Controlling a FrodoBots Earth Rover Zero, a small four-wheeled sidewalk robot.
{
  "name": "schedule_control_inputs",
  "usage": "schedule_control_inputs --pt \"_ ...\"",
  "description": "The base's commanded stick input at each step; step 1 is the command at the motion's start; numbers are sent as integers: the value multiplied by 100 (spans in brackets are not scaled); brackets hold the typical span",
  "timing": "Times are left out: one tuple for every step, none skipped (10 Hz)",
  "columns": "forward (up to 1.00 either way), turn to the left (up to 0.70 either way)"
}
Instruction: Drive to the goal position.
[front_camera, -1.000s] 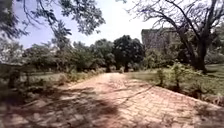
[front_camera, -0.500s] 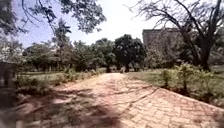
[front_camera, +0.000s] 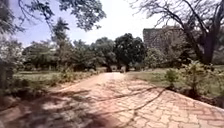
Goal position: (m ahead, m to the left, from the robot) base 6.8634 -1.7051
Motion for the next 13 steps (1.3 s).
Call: schedule_control_inputs --pt "70 0" --pt "70 0" --pt "70 0" --pt "70 0" --pt "70 0" --pt "70 0" --pt "70 0" --pt "70 0" --pt "70 0" --pt "70 0" --pt "70 0" --pt "70 0" --pt "70 0"
